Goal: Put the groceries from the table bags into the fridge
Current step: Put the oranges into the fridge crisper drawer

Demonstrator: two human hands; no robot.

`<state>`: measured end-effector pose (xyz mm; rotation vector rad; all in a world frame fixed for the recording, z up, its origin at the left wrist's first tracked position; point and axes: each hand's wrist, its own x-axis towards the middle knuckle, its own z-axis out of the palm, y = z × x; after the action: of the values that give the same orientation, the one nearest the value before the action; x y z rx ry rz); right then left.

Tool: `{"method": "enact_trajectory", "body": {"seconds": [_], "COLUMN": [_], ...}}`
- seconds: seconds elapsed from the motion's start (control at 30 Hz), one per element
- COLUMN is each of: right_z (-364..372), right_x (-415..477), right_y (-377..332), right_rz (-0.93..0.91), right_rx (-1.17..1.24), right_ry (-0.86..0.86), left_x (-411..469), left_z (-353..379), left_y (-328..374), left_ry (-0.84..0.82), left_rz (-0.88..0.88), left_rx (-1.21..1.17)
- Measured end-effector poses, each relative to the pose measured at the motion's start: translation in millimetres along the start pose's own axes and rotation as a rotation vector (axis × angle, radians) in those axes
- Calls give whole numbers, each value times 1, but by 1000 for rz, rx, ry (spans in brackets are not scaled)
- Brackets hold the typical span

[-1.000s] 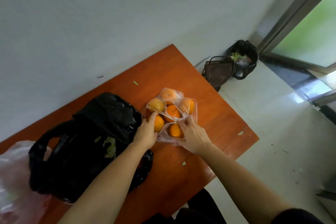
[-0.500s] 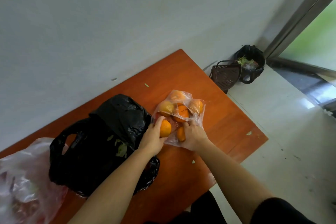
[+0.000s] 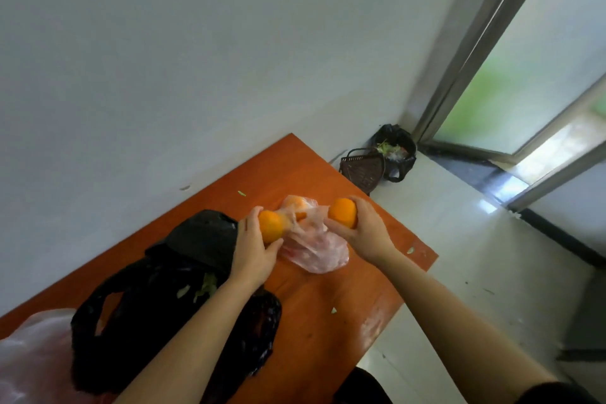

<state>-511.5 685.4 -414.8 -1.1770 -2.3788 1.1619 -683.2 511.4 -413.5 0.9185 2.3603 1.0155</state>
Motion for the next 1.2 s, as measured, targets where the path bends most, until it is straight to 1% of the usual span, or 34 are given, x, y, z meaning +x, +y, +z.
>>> {"method": "enact_trajectory", "body": {"seconds": [0.13,0.2,0.27,0.37,0.47,0.53,0.67,0.8,0.93,1.07,1.2], "right_z": [-42,-64,-89,-127,-177,-215,-285,-343,-402,-456,-503], "right_x": [-27,-47,-72,-113,-167,-213,-322,-453,-584,-676,-725], "right_y": [5,10,14,24,43,61,105,160,219,265,305], "right_rz": [27,86,151,203,233,258,279,340,439,495,494], "right_rx": [53,124,200,235,224,260,264,207,131,123,137], "right_ry": [319,435,536,662,794,877,1047,1175,1283,1425,1544], "left_x": [2,1,-3,-18,-44,-71,-154,-273,-401,-488,-537], "left_z": [-2,6,19,42,70,93,158,239,318,371,415], "left_y": [37,64,97,153,217,263,347,413,472,521,566], "left_ry": [124,130,83,18,-47,-91,-172,-278,-405,-481,-528], "left_rz": [93,154,236,381,529,636,803,915,1015,1169,1273], "left_rx": [-165,-209,-270,-319,-308,-273,-334,-373,-376,-356,-299]}}
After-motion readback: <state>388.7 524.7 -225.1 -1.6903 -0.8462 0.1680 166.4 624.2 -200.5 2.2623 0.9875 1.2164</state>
